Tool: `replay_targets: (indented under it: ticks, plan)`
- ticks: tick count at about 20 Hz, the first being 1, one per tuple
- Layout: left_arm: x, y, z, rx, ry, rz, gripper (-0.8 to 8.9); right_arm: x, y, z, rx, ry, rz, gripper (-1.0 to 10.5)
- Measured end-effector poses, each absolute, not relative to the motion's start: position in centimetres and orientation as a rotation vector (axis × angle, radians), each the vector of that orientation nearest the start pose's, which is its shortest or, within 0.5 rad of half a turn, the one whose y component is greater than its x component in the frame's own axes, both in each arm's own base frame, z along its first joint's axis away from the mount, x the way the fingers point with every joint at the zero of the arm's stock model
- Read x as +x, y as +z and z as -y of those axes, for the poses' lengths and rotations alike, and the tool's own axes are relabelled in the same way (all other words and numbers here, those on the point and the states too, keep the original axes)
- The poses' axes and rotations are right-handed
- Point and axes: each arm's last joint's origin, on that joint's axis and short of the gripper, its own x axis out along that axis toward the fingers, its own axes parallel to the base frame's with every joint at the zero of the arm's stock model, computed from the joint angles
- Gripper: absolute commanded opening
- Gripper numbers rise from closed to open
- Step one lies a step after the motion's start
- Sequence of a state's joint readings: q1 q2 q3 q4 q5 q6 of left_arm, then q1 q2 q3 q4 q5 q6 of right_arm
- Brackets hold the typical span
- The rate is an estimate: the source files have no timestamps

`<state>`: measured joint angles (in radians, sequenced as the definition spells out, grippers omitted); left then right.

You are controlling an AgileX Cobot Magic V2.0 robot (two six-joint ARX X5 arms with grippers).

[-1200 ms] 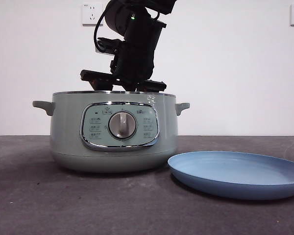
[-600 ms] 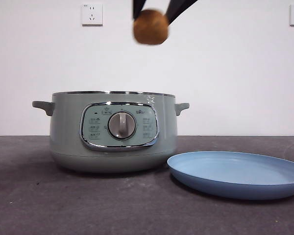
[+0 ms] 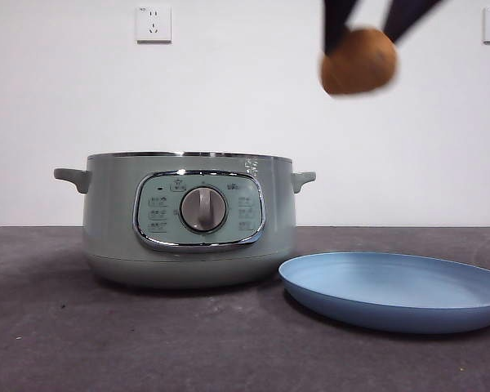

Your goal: Take the potato out from the steamer,put the potato on the plate,close the lid

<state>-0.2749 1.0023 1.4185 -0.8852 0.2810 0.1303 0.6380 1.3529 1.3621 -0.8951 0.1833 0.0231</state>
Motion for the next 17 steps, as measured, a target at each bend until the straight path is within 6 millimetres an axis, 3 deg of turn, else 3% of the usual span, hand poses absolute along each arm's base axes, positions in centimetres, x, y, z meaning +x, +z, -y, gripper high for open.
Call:
replay_targets:
  ticks: [5,9,13,17]
  plan:
    - [15.9,43.5,5.4,0.122,-0.587,-0.449,-0.09,22.3,26.8,-12.9,-0.240,0.428,-0.920,-0.2]
    - [16.4,43.3,5.6,0.122,-0.589,-0.462,-0.09,22.7,21.2,-12.2,-0.182,0.454,-0.940,-0.2]
    - [17.0,43.6,5.9,0.125,-0.595,-0.413,-0.09,23.4,18.4,-11.8,-0.172,0.430,-0.967,-0.2]
    - [18.8,42.8,7.1,0.132,-0.629,-0.447,-0.09,23.7,18.0,-11.8,-0.171,0.423,-0.975,-0.1]
